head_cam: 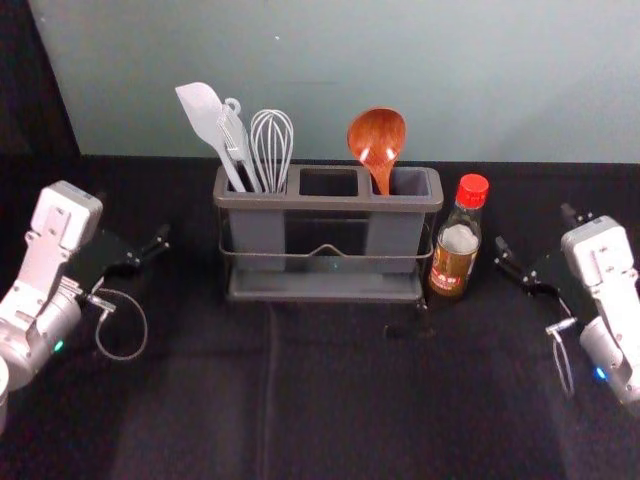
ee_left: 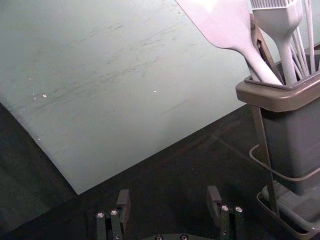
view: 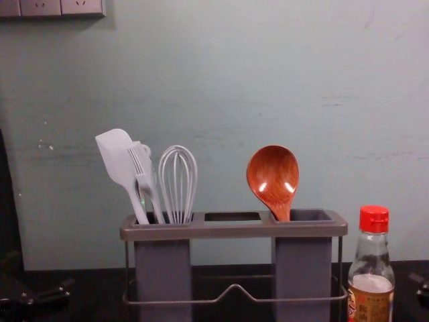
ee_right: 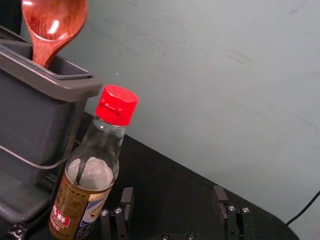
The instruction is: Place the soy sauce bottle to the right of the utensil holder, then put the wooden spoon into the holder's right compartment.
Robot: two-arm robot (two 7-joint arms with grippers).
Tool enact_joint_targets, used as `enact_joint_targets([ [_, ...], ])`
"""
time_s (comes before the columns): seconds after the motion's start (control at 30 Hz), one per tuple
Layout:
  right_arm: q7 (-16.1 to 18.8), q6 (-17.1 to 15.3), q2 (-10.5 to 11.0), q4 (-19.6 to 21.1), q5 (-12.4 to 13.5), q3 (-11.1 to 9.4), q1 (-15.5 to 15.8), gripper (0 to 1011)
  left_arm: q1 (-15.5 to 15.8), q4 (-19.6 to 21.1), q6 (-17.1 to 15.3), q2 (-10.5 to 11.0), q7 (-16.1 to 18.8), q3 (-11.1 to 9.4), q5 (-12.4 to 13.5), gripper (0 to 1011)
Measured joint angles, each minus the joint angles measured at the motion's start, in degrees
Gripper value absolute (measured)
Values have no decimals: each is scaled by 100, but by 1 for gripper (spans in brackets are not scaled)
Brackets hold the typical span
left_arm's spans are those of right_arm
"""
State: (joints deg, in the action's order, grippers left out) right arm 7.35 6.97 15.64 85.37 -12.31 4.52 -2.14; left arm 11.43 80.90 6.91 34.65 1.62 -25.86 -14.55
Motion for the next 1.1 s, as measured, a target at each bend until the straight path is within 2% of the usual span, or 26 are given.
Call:
enact_joint_targets([
  [0.23,-223,288,13,-136,-255,70,-69,1004,0,0,0,0,0,0,0,1005],
  [0.63,-303,431,-55,-201,-258,10,-102,1004,0,0,0,0,0,0,0,1005],
  [1.1,-300,424,-55,-195,-250,6,-100,1004,0,0,0,0,0,0,0,1005],
])
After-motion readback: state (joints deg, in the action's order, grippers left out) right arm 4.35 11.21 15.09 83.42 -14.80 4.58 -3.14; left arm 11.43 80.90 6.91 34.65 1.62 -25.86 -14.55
